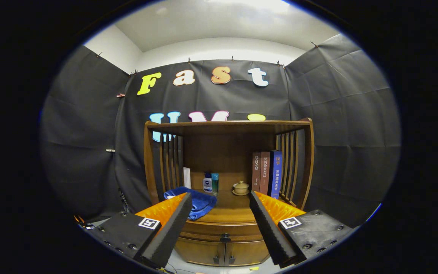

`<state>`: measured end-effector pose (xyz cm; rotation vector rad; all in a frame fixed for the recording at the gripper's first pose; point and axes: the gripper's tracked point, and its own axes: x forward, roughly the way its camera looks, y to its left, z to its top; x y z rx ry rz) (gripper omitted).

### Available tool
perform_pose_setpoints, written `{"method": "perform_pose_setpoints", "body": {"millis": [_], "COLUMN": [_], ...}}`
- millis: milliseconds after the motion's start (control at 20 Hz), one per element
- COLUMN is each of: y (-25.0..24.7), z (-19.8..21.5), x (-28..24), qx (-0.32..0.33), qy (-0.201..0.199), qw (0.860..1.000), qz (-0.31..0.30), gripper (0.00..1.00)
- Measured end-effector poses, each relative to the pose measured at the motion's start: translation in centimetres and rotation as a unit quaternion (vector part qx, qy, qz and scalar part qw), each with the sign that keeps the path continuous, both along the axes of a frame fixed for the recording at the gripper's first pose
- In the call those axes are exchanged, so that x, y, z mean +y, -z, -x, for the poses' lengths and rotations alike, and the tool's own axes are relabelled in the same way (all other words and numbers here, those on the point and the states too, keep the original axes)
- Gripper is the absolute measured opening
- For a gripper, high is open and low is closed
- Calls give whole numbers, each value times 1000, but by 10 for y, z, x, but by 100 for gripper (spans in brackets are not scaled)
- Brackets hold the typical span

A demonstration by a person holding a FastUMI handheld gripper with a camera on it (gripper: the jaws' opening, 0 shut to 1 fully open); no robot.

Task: Pull open the drawer, take out the items inside it, and place them on the countertop above the cabinet.

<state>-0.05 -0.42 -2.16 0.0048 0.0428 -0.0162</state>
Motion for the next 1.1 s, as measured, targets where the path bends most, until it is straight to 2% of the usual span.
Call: {"method": "perform_pose_setpoints", "body": {"millis": [450, 650, 1100], "y": [47, 86, 181], "z": [-15, -32, -71], "x": [2, -2, -5], "qx": [35, 67, 151], "qy": [7, 20, 21], "qw": [999, 998, 988], "qz": [-10, -7, -9], "gripper": [98, 98, 99]}}
